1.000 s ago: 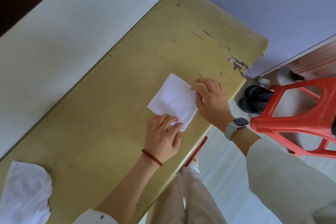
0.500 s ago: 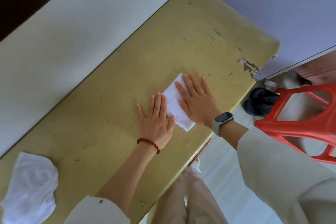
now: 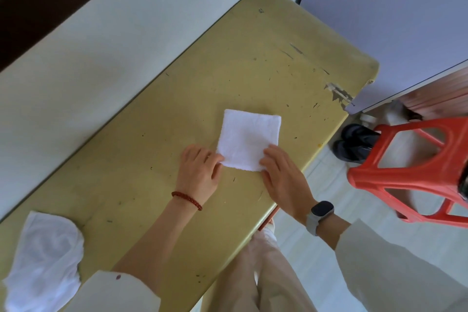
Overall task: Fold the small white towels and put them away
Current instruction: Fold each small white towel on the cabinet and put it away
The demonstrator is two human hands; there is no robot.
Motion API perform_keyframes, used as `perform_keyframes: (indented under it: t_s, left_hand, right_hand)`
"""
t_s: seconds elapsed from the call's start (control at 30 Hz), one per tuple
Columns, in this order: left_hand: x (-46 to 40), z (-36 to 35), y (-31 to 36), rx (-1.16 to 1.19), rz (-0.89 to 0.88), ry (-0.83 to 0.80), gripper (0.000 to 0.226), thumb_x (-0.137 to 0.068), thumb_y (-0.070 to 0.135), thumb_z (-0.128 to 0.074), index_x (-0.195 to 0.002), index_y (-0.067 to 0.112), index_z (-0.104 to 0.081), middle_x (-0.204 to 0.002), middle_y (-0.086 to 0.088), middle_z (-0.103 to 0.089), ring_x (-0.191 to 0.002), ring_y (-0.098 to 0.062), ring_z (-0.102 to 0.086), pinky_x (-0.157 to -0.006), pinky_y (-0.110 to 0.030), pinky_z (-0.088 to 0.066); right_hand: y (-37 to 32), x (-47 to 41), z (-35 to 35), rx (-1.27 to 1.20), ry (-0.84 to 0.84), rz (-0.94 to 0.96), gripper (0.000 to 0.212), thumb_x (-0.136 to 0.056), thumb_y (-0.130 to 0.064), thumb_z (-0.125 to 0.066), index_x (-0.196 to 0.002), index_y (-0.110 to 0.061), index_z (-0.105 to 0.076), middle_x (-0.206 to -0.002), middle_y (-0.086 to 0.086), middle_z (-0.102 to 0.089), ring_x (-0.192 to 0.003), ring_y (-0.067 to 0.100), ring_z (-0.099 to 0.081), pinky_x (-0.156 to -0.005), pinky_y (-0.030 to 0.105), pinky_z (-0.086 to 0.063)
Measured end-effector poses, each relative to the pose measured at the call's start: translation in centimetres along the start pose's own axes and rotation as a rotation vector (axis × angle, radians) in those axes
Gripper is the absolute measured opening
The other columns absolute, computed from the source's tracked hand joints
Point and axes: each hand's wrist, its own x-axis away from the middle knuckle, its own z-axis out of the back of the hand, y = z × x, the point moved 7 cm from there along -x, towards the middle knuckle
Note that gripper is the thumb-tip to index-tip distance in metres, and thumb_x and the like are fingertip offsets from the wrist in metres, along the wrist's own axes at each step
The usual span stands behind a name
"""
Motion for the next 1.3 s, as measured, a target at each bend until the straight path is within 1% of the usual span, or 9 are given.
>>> perform_keyframes:
  t_s: [0.07, 0.2, 0.33, 0.53, 0.7, 0.9, 1.0, 1.13, 1.3]
  left_hand:
    - [0.5, 0.2, 0.8, -0.032, -0.05, -0.027, 0.003, -0.071, 0.013, -0.062, -0.073, 0.014, -0.064, -0.069, -0.001, -0.059, -0.071, -0.024, -0.055, -0.078, -0.032, -0.033]
    - [1.0, 0.0, 1.5, -0.029, -0.09, -0.077, 0.005, -0.068, 0.009, -0.064, -0.068, 0.013, -0.06, -0.073, -0.001, -0.061, -0.069, -0.024, -0.058, -0.074, -0.032, -0.036]
    - [1.0, -0.1, 1.6, -0.018, -0.055, -0.11, 0.011, -0.064, 0.006, -0.067, -0.068, 0.012, -0.059, -0.075, -0.001, -0.062, -0.07, -0.023, -0.059, -0.068, -0.034, -0.044]
    - [1.0, -0.2, 1.6, 0.001, -0.032, -0.134, 0.015, -0.064, 0.003, -0.067, -0.071, 0.014, -0.059, -0.074, 0.001, -0.062, -0.069, -0.022, -0.058, -0.069, -0.031, -0.04]
    - [1.2, 0.0, 1.0, 0.086, -0.078, -0.196, 0.021, -0.062, 0.001, -0.066, -0.079, 0.014, -0.065, -0.081, 0.002, -0.063, -0.077, -0.021, -0.058, -0.069, -0.029, -0.044]
    - [1.5, 1.0, 2.0, 0.191, -0.188, -0.181, 0.024, -0.07, 0.011, -0.046, -0.076, 0.016, -0.069, -0.069, 0.005, -0.066, -0.076, -0.013, -0.047, -0.07, -0.025, -0.035]
    - [1.1, 1.5, 0.6, 0.125, -0.105, -0.111, 0.03, -0.071, 0.011, -0.046, -0.095, 0.018, -0.064, -0.088, 0.002, -0.066, -0.088, -0.016, -0.049, -0.073, -0.029, -0.037]
    - [1.4, 0.6, 0.3, 0.023, -0.184, -0.198, 0.043, -0.068, 0.012, -0.048, -0.109, 0.021, -0.058, -0.118, 0.005, -0.057, -0.115, -0.018, -0.044, -0.091, -0.035, -0.031]
    - [1.9, -0.1, 2.2, 0.048, -0.212, -0.187, 0.034, -0.071, 0.015, -0.055, -0.105, 0.02, -0.059, -0.106, 0.003, -0.062, -0.101, -0.018, -0.047, -0.091, -0.036, -0.032]
  right_hand:
    - [0.8, -0.2, 0.1, 0.027, 0.014, 0.011, 0.012, -0.085, -0.009, -0.055, -0.091, -0.002, -0.061, -0.103, 0.016, -0.06, -0.109, 0.03, -0.05, -0.093, 0.037, -0.046]
    - [1.0, -0.4, 0.7, 0.058, 0.043, 0.105, 0.019, -0.072, 0.003, -0.067, -0.088, -0.003, -0.06, -0.085, 0.014, -0.061, -0.086, 0.025, -0.046, -0.071, 0.037, -0.05]
    - [0.0, -0.5, 1.6, 0.104, 0.103, 0.187, 0.029, -0.067, 0.005, -0.064, -0.089, -0.011, -0.051, -0.079, 0.009, -0.061, -0.08, 0.022, -0.045, -0.073, 0.031, -0.035]
    - [0.3, 0.2, 0.9, 0.16, 0.011, 0.218, 0.024, -0.063, 0.003, -0.072, -0.079, -0.011, -0.062, -0.077, 0.004, -0.06, -0.069, 0.022, -0.051, -0.07, 0.03, -0.033]
    - [-0.8, -0.5, 1.5, 0.239, -0.034, 0.209, 0.005, -0.068, -0.011, -0.062, -0.072, -0.013, -0.064, -0.082, 0.002, -0.061, -0.075, 0.023, -0.057, -0.071, 0.032, -0.034]
    - [-5.1, -0.1, -0.7, 0.102, -0.123, 0.25, 0.022, -0.077, -0.019, -0.051, -0.095, -0.014, -0.063, -0.094, 0.005, -0.061, -0.088, 0.027, -0.056, -0.076, 0.035, -0.038]
    - [-5.0, 0.6, -1.4, 0.052, -0.192, 0.24, 0.021, -0.079, -0.019, -0.05, -0.093, -0.012, -0.064, -0.096, 0.009, -0.06, -0.096, 0.032, -0.056, -0.083, 0.038, -0.044]
    - [-2.8, 1.1, 0.0, 0.07, -0.203, 0.254, 0.016, -0.08, -0.016, -0.048, -0.084, -0.01, -0.062, -0.101, 0.008, -0.062, -0.112, 0.032, -0.053, -0.1, 0.05, -0.038]
    - [-0.7, 1.1, 0.8, 0.134, -0.228, 0.158, 0.027, -0.08, -0.035, -0.052, -0.09, -0.011, -0.06, -0.111, 0.007, -0.061, -0.118, 0.031, -0.048, -0.103, 0.05, -0.033]
